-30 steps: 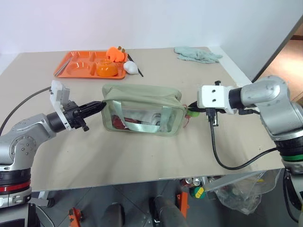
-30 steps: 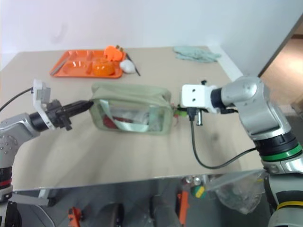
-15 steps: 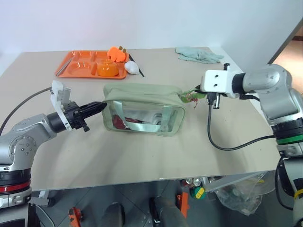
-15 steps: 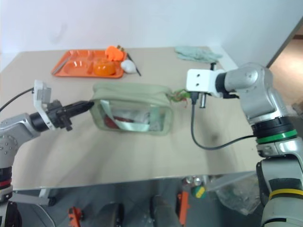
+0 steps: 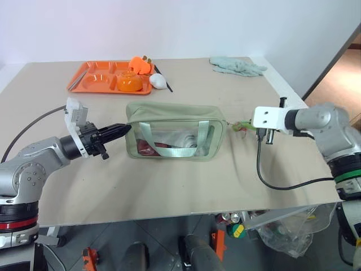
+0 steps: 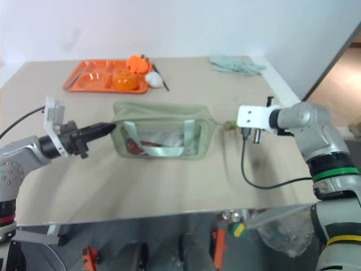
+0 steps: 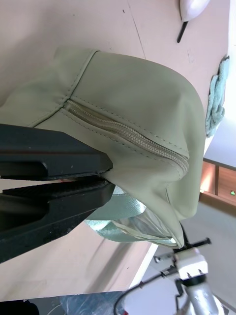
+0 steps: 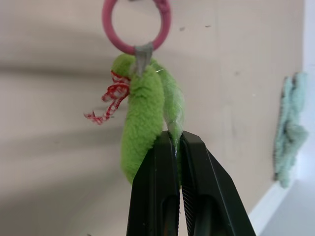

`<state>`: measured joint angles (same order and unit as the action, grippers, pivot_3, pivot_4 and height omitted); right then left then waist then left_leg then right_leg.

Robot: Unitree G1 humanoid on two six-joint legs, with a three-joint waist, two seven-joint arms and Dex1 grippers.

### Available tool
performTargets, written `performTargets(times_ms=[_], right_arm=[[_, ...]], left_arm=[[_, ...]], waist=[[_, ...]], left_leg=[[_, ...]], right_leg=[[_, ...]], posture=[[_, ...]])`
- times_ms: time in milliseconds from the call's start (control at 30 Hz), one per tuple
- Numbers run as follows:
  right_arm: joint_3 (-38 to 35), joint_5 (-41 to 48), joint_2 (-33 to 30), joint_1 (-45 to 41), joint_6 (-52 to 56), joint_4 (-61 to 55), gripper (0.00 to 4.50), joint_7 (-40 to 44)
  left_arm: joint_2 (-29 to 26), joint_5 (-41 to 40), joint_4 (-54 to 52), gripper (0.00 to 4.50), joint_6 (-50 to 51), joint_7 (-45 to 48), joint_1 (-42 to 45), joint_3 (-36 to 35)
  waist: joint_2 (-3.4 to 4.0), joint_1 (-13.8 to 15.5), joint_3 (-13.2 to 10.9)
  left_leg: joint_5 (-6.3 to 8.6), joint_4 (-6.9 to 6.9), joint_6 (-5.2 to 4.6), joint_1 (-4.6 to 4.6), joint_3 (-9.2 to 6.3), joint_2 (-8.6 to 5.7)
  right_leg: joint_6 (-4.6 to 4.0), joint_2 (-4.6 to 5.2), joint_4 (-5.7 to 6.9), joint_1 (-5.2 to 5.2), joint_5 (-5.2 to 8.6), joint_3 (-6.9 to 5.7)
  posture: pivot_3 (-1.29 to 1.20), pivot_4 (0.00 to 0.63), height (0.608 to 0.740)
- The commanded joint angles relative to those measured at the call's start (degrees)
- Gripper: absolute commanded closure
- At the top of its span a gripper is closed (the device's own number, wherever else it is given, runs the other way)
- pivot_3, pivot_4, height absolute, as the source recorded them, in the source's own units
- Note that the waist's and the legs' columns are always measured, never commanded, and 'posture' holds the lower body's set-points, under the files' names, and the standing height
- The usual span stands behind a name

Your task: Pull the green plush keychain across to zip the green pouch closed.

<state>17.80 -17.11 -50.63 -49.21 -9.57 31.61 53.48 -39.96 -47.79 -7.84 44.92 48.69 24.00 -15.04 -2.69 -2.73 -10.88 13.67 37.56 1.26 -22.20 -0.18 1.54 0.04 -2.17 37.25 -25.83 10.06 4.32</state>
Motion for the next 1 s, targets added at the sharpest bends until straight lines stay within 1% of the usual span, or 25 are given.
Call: performTargets(times_ms=[33,100,200,367,567,633,667,767,800,833,867,933,1000], right_arm=[[0.0,-0.9,2.6,4.0,2.4,-1.0,4.48,-1.7],[-0.5,-0.1,4.9,5.6,4.1,-2.8,4.48,-2.0],[-1.2,2.2,7.4,7.5,7.9,-8.2,4.48,0.0],[-1.2,4.7,8.7,10.1,12.8,-16.1,4.48,4.4],[-5.8,9.0,8.1,6.5,18.3,-15.7,4.48,5.9],[-9.5,13.1,7.1,4.6,22.3,-14.9,4.5,7.5],[-11.1,14.8,6.4,4.2,24.0,-14.7,3.83,8.4],[-14.8,19.5,3.4,4.5,28.6,-15.1,2.83,12.4],[-16.2,21.7,2.6,4.7,31.4,-15.5,2.57,13.7],[-17.4,23.7,1.7,5.0,33.9,-15.9,2.15,15.2],[-18.7,25.1,0.5,5.5,35.3,-16.4,1.84,16.1],[-20.8,26.9,-1.2,5.9,37.5,-16.4,1.05,16.2],[-22.2,28.6,-3.1,6.6,40.1,-17.0,0.44,16.9]], left_arm=[[-0.5,0.3,-0.2,4.5,0.0,-0.3,0.5,-0.4],[-0.3,0.2,-0.3,4.5,0.1,-0.4,0.5,-0.5],[-0.4,0.1,-0.5,4.5,0.1,-0.5,0.3,-0.6],[-0.2,-0.1,-0.6,4.5,0.1,-0.8,0.2,-0.7],[0.4,-0.7,-0.9,4.5,0.2,-1.2,-0.3,-1.2],[0.8,-1.1,-0.6,3.81,0.2,-1.7,-0.5,-2.1],[0.9,-1.2,-0.5,3.57,0.2,-1.9,-0.6,-2.6],[1.1,-4.1,-1.0,2.52,1.3,-2.3,-0.5,-4.8],[1.0,-5.6,-1.6,2.26,1.9,-2.3,-0.6,-5.7],[0.8,-6.3,-2.1,1.86,2.1,-2.6,-0.7,-6.5],[0.8,-7.1,-2.0,1.57,2.5,-3.7,-0.5,-7.7],[0.3,-8.0,-2.3,0.79,2.6,-4.7,-0.7,-9.5],[-0.5,-9.1,-2.3,0.23,2.8,-4.9,-1.6,-11.7]], waist=[[0.0,0.0,0.0],[0.01,0.0,0.0],[0.0,0.0,0.0],[0.01,0.0,0.0],[0.01,0.0,0.0],[0.04,0.0,0.0],[0.05,0.0,0.0],[0.04,0.0,0.0],[0.04,0.1,0.0],[0.04,0.0,0.0],[0.04,0.0,0.0],[0.04,0.0,0.0],[0.05,-0.1,0.0]], left_leg=[[0.0,0.0,0.0,0.02,-0.01,0.0],[-0.01,0.0,0.01,0.02,-0.02,-0.01],[-0.02,0.01,0.03,0.04,-0.01,0.0],[-0.02,0.01,0.03,0.09,-0.05,0.03],[-0.02,0.01,0.03,0.07,-0.06,0.0],[-0.02,0.01,0.03,0.07,-0.06,0.01],[-0.02,0.01,0.03,0.06,-0.06,0.01],[-0.02,0.0,0.03,0.02,-0.09,0.01],[-0.01,-0.01,0.02,-0.02,-0.13,0.02],[-0.01,-0.01,0.02,-0.04,-0.14,0.02],[0.0,-0.01,0.0,-0.05,-0.13,0.02],[0.01,-0.02,-0.01,-0.05,-0.13,0.02],[0.01,-0.02,-0.01,-0.04,-0.12,0.02]], right_leg=[[0.0,0.0,0.0,0.02,0.0,0.0],[0.0,0.0,0.01,0.02,-0.01,0.0],[0.04,0.0,0.02,0.03,-0.03,0.02],[0.03,-0.04,0.02,0.08,-0.02,-0.03],[0.02,-0.03,0.01,0.08,-0.02,-0.04],[0.02,-0.03,0.01,0.07,-0.02,-0.04],[0.02,-0.03,0.01,0.07,-0.02,-0.04],[0.0,-0.03,-0.01,0.06,0.0,-0.07],[-0.01,-0.03,-0.04,0.06,0.0,-0.1],[-0.01,-0.03,-0.06,0.05,0.01,-0.11],[-0.01,-0.03,-0.07,0.03,0.01,-0.11],[-0.01,-0.03,-0.07,0.03,0.01,-0.1],[-0.01,-0.04,-0.06,0.01,0.01,-0.09]], posture=[[0.0,0.15,0.74],[0.0,0.15,0.74],[0.0,0.15,0.74],[0.0,0.15,0.74],[0.0,0.15,0.74],[0.0,0.15,0.74],[0.0,0.15,0.74],[0.0,0.15,0.74],[0.0,0.15,0.74],[0.0,0.15,0.74],[0.0,0.15,0.74],[0.0,0.15,0.74],[0.0,0.15,0.74]])
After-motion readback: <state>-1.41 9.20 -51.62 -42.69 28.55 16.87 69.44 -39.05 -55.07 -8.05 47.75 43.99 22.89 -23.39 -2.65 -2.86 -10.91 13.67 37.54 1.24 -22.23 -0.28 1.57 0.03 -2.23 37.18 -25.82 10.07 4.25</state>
